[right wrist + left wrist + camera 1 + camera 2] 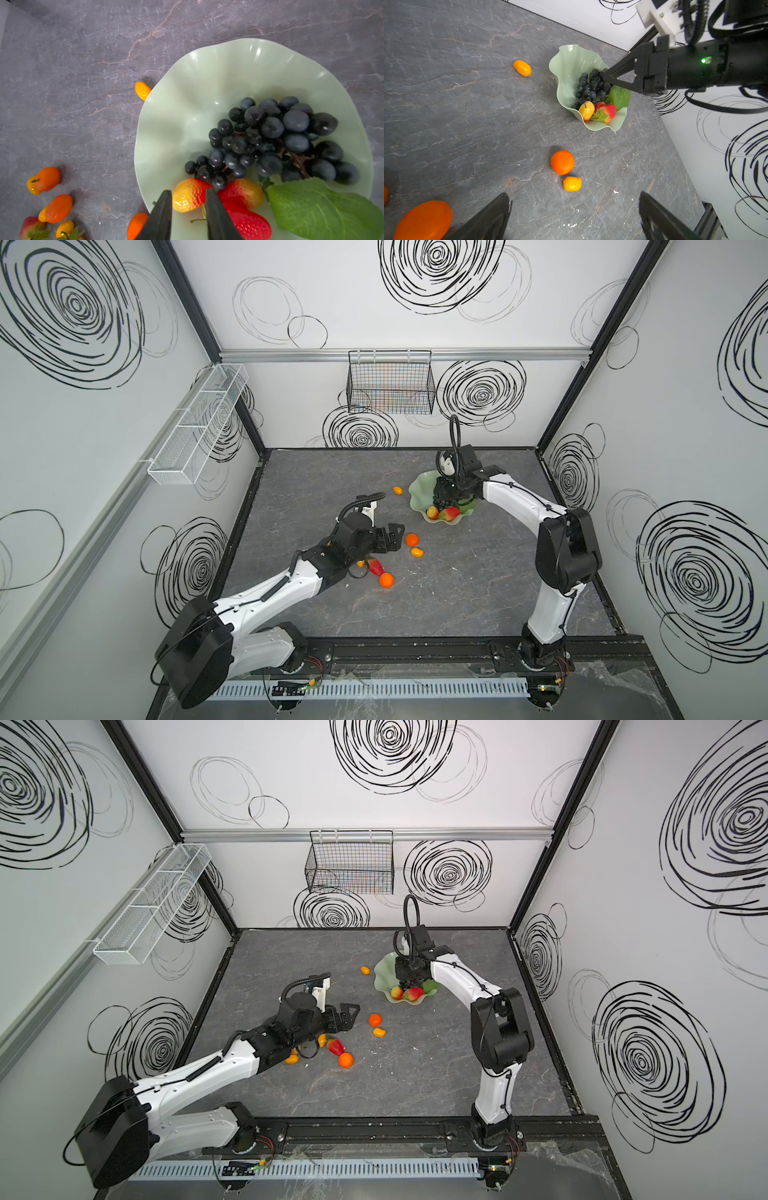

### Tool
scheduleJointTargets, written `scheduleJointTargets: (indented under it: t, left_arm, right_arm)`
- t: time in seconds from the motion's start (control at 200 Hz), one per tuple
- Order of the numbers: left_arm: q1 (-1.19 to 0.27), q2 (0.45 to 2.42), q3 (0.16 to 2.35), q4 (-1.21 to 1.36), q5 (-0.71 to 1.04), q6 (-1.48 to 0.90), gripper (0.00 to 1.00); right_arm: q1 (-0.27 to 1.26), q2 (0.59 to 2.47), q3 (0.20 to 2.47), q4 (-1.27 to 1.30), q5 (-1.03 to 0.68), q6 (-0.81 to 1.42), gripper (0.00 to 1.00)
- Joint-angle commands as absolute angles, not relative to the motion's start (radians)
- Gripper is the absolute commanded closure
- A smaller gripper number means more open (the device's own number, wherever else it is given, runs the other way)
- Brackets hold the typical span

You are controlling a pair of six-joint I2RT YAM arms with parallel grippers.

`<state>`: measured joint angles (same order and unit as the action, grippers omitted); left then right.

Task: Place and organize the fake fruits in the fruit bowl
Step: 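Lower the strawberry into the bowl and open the right gripper, then move the right gripper back over the fruit pile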

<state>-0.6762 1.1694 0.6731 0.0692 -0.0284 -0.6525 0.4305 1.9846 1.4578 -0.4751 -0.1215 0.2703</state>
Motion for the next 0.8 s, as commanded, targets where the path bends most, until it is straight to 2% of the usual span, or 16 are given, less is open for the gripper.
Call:
scheduleJointTargets:
  t: [0.0, 0.265, 0.33, 0.39, 0.4, 0.635, 0.795]
  left_arm:
    - [-0.665, 1.127, 0.650, 0.051, -0.063, -0.644, 0.01]
    - [-0.652, 1.004, 0.595, -0.045, -0.129, -0.655, 0.01]
    - [-0.651, 0.967, 0.584, -0.084, -0.151, -0.658, 0.01]
    - [-0.649, 0.932, 0.570, -0.125, -0.176, -0.663, 0.01]
    - [-0.649, 0.926, 0.567, -0.131, -0.180, -0.664, 0.01]
    - [-0.635, 0.779, 0.494, -0.244, -0.223, -0.706, 0.01]
    - [-0.616, 0.720, 0.447, -0.282, -0.230, -0.740, 0.01]
  right_arm:
    - [0.458, 1.916, 1.408, -0.392, -0.091, 0.251, 0.59]
    - [0.578, 1.759, 1.273, -0.317, -0.058, 0.214, 0.41]
    - [0.614, 1.741, 1.262, -0.332, -0.045, 0.213, 0.26]
    - [0.649, 1.729, 1.246, -0.347, -0.018, 0.220, 0.02]
    - [0.655, 1.728, 1.244, -0.349, -0.012, 0.223, 0.00]
    - [0.838, 1.698, 1.226, -0.485, 0.231, 0.271, 0.00]
    - [0.858, 1.664, 1.177, -0.446, 0.072, 0.293, 0.00]
